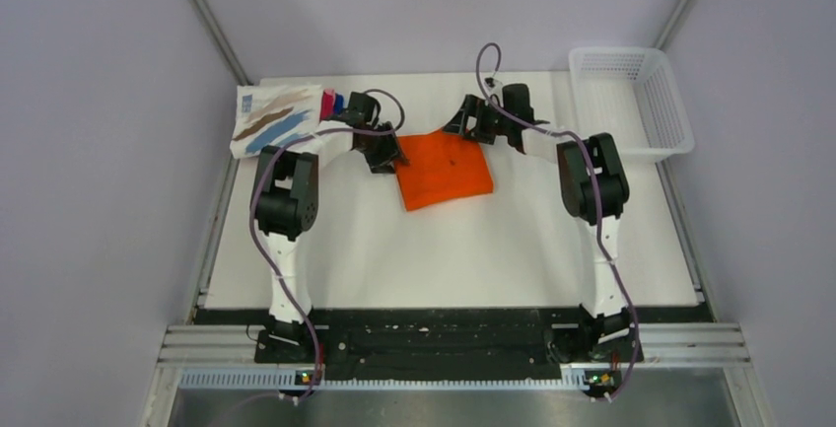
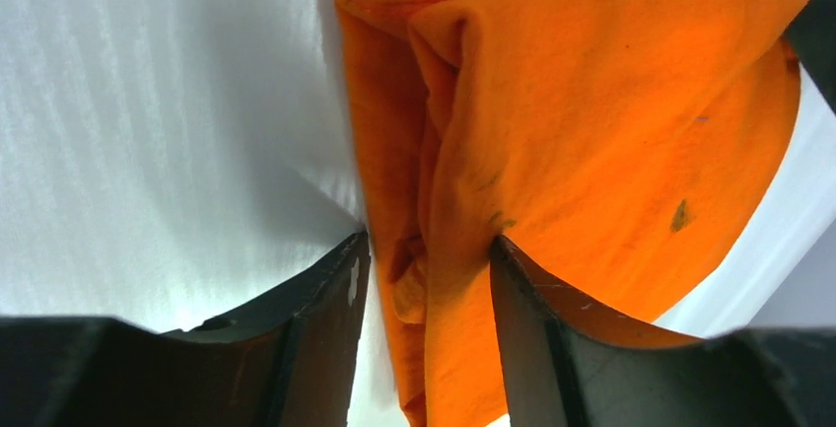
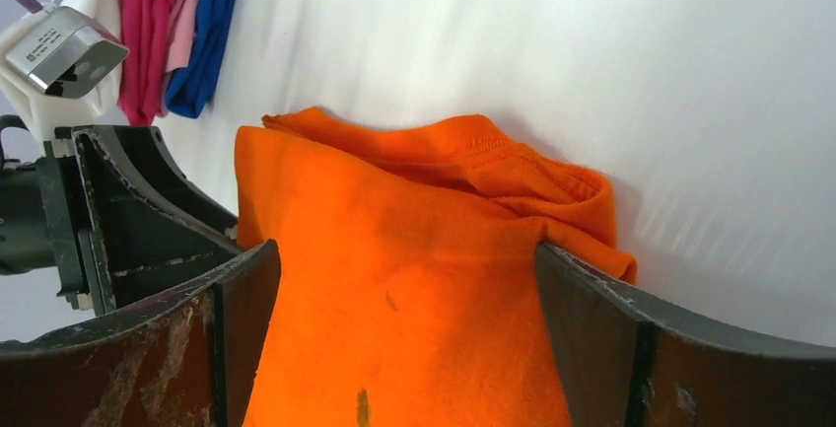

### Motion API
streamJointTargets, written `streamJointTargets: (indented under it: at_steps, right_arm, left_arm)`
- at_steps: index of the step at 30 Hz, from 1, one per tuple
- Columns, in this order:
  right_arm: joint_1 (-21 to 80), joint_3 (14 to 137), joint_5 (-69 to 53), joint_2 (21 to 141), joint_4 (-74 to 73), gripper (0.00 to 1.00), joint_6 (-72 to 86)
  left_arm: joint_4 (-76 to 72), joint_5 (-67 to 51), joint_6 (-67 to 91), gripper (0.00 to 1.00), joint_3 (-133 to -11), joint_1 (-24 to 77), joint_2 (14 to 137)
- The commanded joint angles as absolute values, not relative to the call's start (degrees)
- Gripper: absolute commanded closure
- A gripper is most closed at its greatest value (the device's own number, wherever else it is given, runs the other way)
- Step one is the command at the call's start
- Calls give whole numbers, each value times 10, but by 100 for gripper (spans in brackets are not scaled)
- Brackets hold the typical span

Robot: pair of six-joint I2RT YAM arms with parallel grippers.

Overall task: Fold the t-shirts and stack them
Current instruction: Put the neatly folded tshirt into the corner of the board with the left arm

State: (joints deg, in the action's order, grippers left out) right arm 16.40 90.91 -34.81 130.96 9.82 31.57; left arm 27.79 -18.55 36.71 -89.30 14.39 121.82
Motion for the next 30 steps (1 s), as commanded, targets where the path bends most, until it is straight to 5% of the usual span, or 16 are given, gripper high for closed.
streamJointTargets:
  at_steps: [1, 4, 7, 8, 20, 30]
  right_arm:
    - [171, 908, -330, 1301, 86, 1, 300]
    - [172, 870, -332, 1259, 101, 1, 303]
    - [172, 826, -313, 1188, 106, 1, 298]
    - [172, 806, -306, 1161, 108, 1, 297]
    - [170, 510, -100, 812, 120, 1, 267]
    - [170, 474, -54, 729, 85, 1, 259]
  left_arm:
    - [291, -170, 363, 49, -908, 159, 1250]
    - [293, -154, 369, 65, -917, 167, 1259]
    - [322, -90, 364, 97, -956, 181, 1270]
    - [343, -62, 359, 100, -976, 184, 1274]
    - [407, 228, 101, 100, -1098, 185, 1236]
    - [372, 336, -92, 100, -1165, 175, 1191]
